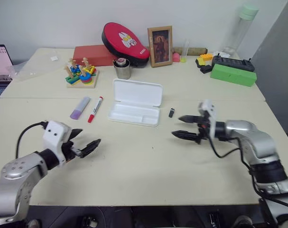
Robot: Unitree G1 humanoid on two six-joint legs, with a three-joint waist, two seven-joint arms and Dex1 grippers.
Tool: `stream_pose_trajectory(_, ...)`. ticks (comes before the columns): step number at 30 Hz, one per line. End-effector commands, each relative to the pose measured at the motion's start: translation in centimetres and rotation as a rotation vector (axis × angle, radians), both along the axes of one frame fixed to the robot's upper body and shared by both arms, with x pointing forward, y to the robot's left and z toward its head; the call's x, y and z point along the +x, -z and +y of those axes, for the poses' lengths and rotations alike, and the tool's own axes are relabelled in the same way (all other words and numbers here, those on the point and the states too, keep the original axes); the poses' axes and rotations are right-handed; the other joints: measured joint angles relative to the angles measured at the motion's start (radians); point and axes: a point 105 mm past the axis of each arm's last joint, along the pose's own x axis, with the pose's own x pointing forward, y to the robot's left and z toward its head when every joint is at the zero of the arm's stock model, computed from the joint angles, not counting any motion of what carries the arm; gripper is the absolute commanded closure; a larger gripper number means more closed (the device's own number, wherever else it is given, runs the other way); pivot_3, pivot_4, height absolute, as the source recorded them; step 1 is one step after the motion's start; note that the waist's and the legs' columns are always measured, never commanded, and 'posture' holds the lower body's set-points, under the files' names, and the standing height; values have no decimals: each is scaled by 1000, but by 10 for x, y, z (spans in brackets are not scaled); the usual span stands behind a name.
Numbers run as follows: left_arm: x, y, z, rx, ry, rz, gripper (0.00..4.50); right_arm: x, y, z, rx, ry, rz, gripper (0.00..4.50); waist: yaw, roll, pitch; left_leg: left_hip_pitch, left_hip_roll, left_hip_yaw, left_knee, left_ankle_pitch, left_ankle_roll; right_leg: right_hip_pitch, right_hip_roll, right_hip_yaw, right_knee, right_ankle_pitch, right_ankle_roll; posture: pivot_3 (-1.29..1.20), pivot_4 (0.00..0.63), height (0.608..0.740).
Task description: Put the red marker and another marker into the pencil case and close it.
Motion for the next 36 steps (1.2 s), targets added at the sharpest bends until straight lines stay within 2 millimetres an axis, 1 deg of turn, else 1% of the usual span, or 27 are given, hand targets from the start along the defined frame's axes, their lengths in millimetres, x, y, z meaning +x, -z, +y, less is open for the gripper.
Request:
stream_pose_trajectory(1,5,-11,-49,-24,155,-61,0,5,3,41,-67,-87,-48,8,2,0,0,0,0,0,1,0,0,0,0,0,0,0,0,0,150,740)
stream_pose_trajectory(3,8,-15,-57,-43,179,-78,0,8,9,54,-112,-109,-52,8,2,0,0,-1,0,-1,3,0,0,1,0,0,0,0,0,0,150,740)
stream_pose_trajectory(5,10,-18,-60,-55,187,-92,0,12,16,63,-150,-116,-49,8,2,0,0,-1,0,-1,3,0,0,1,0,-1,0,1,0,0,150,740)
stream_pose_trajectory(7,12,-20,-63,-60,193,-106,0,21,24,70,-196,-83,-30,8,1,0,0,-1,0,-1,3,0,0,1,0,-1,0,1,0,0,150,740)
stream_pose_trajectory(10,13,-24,-67,-81,191,-123,0,29,32,74,-249,-49,-30,8,-1,0,0,0,0,-2,4,0,0,1,0,-1,2,1,0,0,150,740)
stream_pose_trajectory(16,14,-28,-70,-100,180,-146,0,36,36,75,-280,-29,-28,8,0,0,0,0,0,-2,5,0,0,1,0,-1,4,1,0,0,150,740)
stream_pose_trajectory(17,14,-28,-70,-102,176,-150,0,38,37,75,-284,-22,-32,366,-1,0,0,0,0,-2,5,0,0,1,0,-1,5,1,0,0,150,740)
stream_pose_trajectory(18,15,-29,-69,-104,171,-154,0,39,37,74,-285,-18,-36,382,-1,0,0,0,0,-2,5,0,0,1,0,-1,5,1,0,0,150,740)
stream_pose_trajectory(19,16,-30,-69,-108,164,-159,0,40,36,75,-281,-16,-41,565,-1,0,0,0,0,-2,5,0,0,1,0,-1,6,1,0,0,150,740)
stream_pose_trajectory(23,20,-35,-65,-119,138,-177,0,42,34,76,-274,-16,-45,1665,-1,0,0,1,0,-2,6,0,0,1,0,-1,7,0,0,0,150,740)
stream_pose_trajectory(26,23,-40,-64,-137,131,-192,0,42,34,77,-271,-13,-48,2437,-1,0,0,1,0,-2,6,0,0,1,0,-1,7,0,0,0,150,740)
stream_pose_trajectory(27,23,-41,-65,-144,133,-193,0,43,35,77,-270,-10,-50,2627,-1,0,0,1,0,-2,6,0,0,1,0,-1,7,0,0,0,150,740)
stream_pose_trajectory(28,23,-42,-65,-148,133,-193,0,43,35,77,-270,-8,-51,2791,-1,0,0,1,0,-2,6,0,0,1,0,-1,7,0,0,0,150,740)
stream_pose_trajectory(30,23,-41,-65,-149,133,-192,0,44,35,76,-268,-4,-55,3267,-1,0,0,1,0,-2,6,0,0,1,0,-1,7,0,0,0,150,740)
stream_pose_trajectory(34,23,-40,-63,-145,129,-189,0,45,35,75,-265,-1,-62,4335,-1,0,0,1,0,-2,6,0,0,1,0,-1,7,0,0,0,150,740)
stream_pose_trajectory(35,24,-40,-62,-142,127,-189,0,44,34,75,-263,-3,-64,4477,-1,0,0,1,0,-2,6,0,0,1,0,-1,7,0,0,0,150,740)
stream_pose_trajectory(36,24,-41,-61,-140,122,-190,0,44,34,75,-259,-8,-68,4477,-1,0,0,1,0,-2,6,0,0,1,0,-1,8,0,0,0,150,740)
